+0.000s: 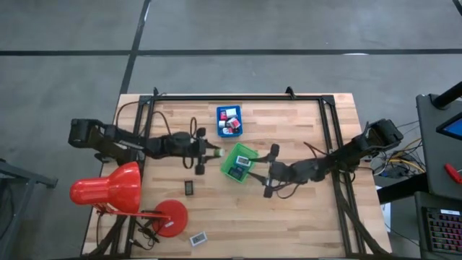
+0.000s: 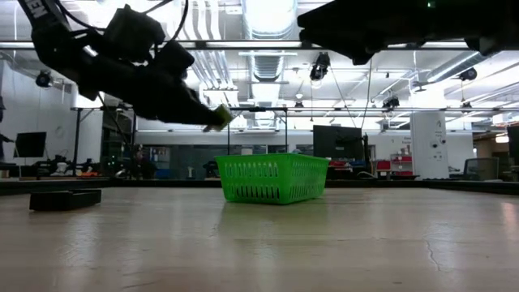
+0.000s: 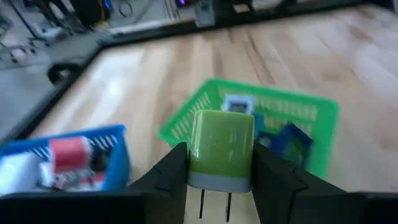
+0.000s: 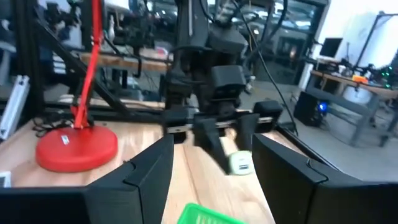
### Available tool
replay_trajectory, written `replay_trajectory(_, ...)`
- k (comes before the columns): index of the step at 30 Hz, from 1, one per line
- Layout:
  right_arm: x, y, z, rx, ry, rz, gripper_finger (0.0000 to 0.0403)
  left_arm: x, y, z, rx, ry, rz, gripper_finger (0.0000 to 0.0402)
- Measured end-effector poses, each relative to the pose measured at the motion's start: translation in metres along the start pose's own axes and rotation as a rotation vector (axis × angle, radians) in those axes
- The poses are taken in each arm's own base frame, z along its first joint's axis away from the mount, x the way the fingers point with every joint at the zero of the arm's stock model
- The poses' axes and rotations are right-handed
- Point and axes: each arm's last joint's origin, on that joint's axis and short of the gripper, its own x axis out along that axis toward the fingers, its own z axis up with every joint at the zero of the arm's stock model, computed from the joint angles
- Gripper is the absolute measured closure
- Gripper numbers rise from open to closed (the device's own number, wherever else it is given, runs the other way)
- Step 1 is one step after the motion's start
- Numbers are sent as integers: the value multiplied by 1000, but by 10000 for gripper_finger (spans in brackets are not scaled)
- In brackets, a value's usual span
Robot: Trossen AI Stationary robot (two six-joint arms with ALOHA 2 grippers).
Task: Pick & Place Office items
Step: Put the small green charger adapter into the blue bin
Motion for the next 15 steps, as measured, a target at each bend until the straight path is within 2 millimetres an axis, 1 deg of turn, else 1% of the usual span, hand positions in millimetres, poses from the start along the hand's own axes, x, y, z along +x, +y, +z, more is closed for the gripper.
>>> replay_trajectory(7, -8, -1, -4, 1, -53, 74, 191, -3, 27, 7, -34, -122, 85, 271)
replay_trajectory(11, -8, -2, -5, -6, -54, 78, 191, -5, 42, 11, -60, -161, 110, 271)
replay_trajectory(15, -8, -2, -5, -10, -52, 78, 191, -1, 60, 15, -106, -173, 147, 271)
